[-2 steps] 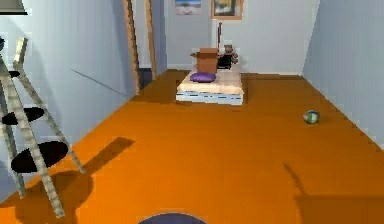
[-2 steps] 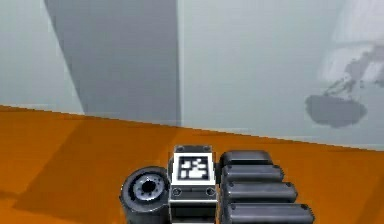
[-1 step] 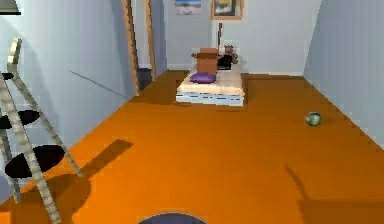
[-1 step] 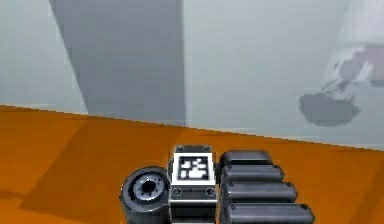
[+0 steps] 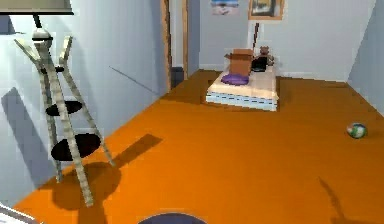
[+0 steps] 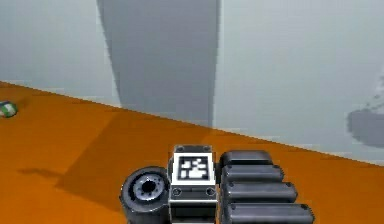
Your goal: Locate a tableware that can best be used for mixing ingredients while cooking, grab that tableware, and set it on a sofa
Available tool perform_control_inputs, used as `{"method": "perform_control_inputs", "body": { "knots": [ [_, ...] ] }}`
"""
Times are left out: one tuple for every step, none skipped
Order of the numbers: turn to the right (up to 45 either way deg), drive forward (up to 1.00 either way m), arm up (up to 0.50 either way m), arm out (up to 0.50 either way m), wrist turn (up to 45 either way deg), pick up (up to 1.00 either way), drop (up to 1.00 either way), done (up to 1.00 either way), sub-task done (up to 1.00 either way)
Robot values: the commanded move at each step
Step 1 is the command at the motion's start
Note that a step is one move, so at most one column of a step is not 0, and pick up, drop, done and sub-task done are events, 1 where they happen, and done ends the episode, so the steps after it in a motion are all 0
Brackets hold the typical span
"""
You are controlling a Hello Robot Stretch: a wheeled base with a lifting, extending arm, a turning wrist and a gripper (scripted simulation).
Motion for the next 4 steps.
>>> {"method": "perform_control_inputs", "body": {
  "knots": [
    [0.0,1.0,0.0,0.0,0.0,0.0,0.0,0.0,0.0],
    [0.0,1.0,0.0,0.0,0.0,0.0,0.0,0.0,0.0],
    [-3.0,0.0,0.0,0.0,0.0,0.0,0.0,0.0,0.0],
    [0.0,1.0,0.0,0.0,0.0,0.0,0.0,0.0,0.0]
  ]
}}
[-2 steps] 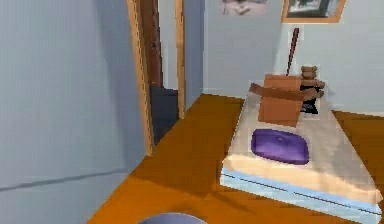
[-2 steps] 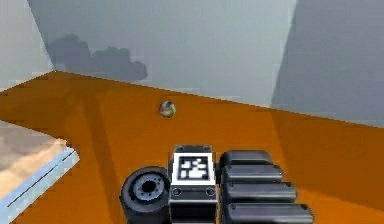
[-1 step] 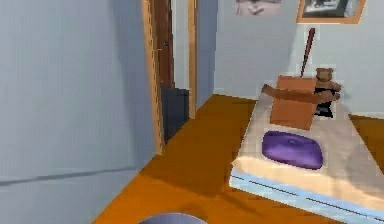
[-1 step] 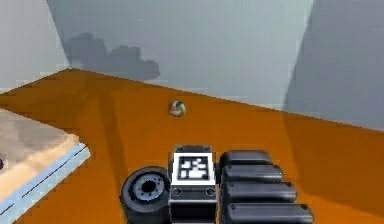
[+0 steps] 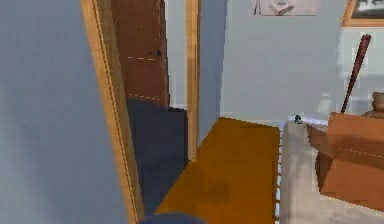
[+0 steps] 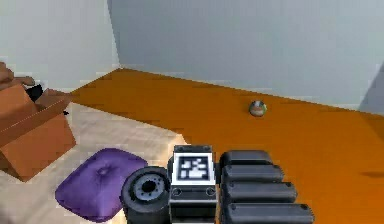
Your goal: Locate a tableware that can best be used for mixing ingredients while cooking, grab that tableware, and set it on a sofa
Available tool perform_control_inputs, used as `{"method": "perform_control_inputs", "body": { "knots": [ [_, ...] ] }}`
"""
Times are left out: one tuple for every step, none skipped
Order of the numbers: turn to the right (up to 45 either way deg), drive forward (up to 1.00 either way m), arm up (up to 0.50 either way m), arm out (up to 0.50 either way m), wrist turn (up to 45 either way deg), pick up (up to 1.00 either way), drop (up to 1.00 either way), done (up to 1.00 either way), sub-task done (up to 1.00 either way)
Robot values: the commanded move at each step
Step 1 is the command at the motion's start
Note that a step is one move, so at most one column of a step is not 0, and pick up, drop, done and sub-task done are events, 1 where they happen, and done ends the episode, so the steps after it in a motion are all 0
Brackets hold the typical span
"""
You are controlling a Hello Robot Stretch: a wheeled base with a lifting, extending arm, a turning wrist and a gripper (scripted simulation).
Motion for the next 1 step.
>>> {"method": "perform_control_inputs", "body": {
  "knots": [
    [-3.0,0.0,0.0,0.0,0.0,0.0,0.0,0.0,0.0]
  ]
}}
